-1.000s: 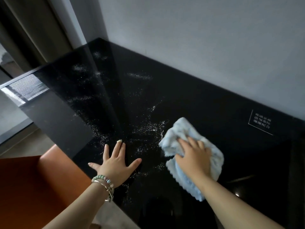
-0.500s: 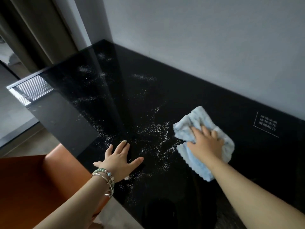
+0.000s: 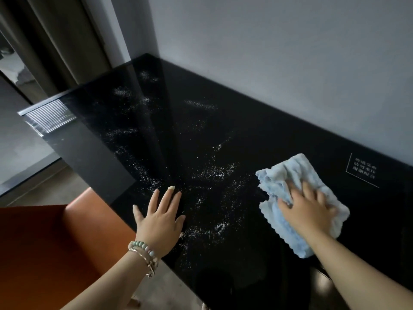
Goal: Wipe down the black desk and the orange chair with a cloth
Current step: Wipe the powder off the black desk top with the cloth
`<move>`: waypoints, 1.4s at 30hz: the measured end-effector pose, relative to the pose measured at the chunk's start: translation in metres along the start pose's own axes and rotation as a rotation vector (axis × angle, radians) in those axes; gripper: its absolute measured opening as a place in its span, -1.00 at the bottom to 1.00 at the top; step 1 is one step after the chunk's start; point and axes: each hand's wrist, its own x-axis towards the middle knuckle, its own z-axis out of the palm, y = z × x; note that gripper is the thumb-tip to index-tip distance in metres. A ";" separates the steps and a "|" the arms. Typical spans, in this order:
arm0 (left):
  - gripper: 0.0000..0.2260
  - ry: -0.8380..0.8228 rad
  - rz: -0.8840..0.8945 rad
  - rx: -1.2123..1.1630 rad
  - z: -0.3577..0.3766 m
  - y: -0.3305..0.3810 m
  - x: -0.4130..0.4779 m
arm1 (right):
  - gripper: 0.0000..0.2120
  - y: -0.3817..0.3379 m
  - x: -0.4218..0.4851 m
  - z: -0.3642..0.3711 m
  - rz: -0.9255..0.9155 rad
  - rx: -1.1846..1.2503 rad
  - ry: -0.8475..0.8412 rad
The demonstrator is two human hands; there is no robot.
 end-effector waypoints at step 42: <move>-0.54 0.057 -0.003 -0.279 0.007 -0.105 -0.063 | -0.49 -0.153 -0.145 0.054 -0.495 -0.038 0.012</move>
